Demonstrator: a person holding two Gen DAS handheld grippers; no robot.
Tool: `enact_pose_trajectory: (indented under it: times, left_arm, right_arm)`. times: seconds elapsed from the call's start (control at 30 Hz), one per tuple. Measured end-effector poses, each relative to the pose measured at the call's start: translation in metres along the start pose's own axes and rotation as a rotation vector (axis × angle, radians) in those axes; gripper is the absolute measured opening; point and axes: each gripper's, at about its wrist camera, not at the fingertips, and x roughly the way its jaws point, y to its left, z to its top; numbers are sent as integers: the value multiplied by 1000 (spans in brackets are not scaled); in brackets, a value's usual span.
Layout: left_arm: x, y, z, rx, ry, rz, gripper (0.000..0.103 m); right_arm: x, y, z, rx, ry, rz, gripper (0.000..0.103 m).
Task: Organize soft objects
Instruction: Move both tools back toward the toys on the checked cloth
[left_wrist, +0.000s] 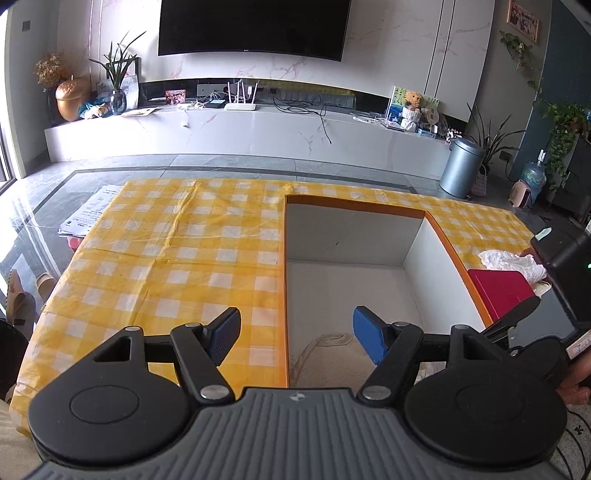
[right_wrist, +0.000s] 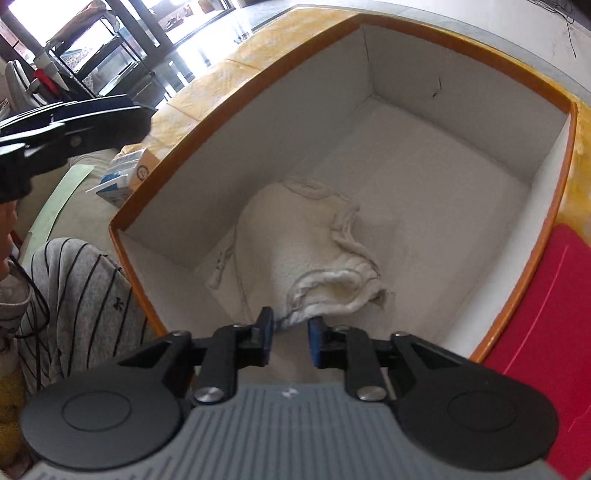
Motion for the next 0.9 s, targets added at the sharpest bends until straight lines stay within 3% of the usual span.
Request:
enact_pose_trajectory:
  times: [0.03,0.1,0.33,0.73,0.9]
  left_arm:
    - [1,-2,0,4,5,7,82]
    - [1,-5,-1,17,8,18,82]
    - [-14,-22,2,42,-14,13,82]
    - [-43,-84,22,134,-44,-14,82]
    - [-45,-126,27,188,-49,1,82]
  right_arm:
    - [-4,4,0,-4,-7,-3,45]
    - [-15,12,-2,-20,-27,-12,53]
    - [-66,17,-18,-5,-150,-38,64]
    - [-162,-20,-76,138,-357,-156,70]
    - [-198,-53,-116,250,-470,-272,71]
